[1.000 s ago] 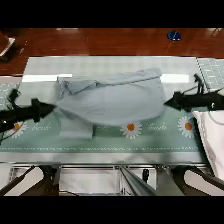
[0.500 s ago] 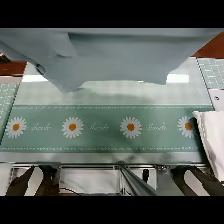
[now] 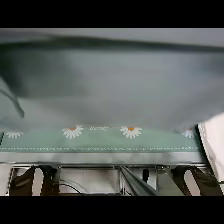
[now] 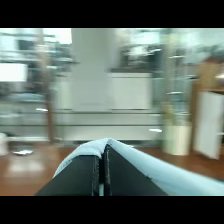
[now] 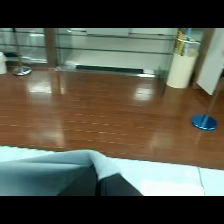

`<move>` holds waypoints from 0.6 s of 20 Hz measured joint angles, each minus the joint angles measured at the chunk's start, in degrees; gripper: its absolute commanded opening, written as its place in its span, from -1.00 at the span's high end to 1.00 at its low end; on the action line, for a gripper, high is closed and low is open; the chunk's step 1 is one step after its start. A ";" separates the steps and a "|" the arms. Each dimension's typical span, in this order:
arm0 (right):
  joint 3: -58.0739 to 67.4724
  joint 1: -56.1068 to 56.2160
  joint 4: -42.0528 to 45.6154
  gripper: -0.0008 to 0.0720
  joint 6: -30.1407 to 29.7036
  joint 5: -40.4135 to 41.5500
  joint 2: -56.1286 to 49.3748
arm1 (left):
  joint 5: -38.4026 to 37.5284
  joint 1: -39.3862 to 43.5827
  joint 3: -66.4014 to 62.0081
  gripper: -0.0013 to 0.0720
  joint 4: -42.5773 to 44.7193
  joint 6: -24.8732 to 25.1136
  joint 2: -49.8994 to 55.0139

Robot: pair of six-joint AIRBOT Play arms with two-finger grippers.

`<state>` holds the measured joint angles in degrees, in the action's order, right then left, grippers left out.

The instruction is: Fold the shirts.

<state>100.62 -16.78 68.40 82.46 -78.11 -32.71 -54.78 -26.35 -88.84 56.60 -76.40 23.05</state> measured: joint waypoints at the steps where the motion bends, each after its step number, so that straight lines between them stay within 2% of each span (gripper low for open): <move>1: -0.11 0.02 1.40 0.92 0.72 -1.40 0.50 | -0.81 2.12 -0.17 0.92 3.89 -0.87 -0.66; 4: -2.43 0.09 3.54 0.92 2.16 -4.20 1.38 | -2.82 7.28 0.81 0.92 13.33 -3.74 -1.05; 6: -5.95 0.09 3.39 0.92 2.69 -5.44 1.44 | -4.59 8.92 3.23 0.92 16.63 -5.16 -0.17; 9: -13.57 0.09 0.79 0.92 2.34 -6.21 -0.52 | -7.02 10.12 9.57 0.92 19.06 -7.45 3.28; 12: -21.20 0.13 -2.56 0.92 0.04 -3.67 -6.01 | -7.02 10.82 16.57 0.92 18.32 -8.55 9.79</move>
<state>79.42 -16.64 65.84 82.50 -81.78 -38.72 -61.80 -15.53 -72.27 74.91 -84.95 32.84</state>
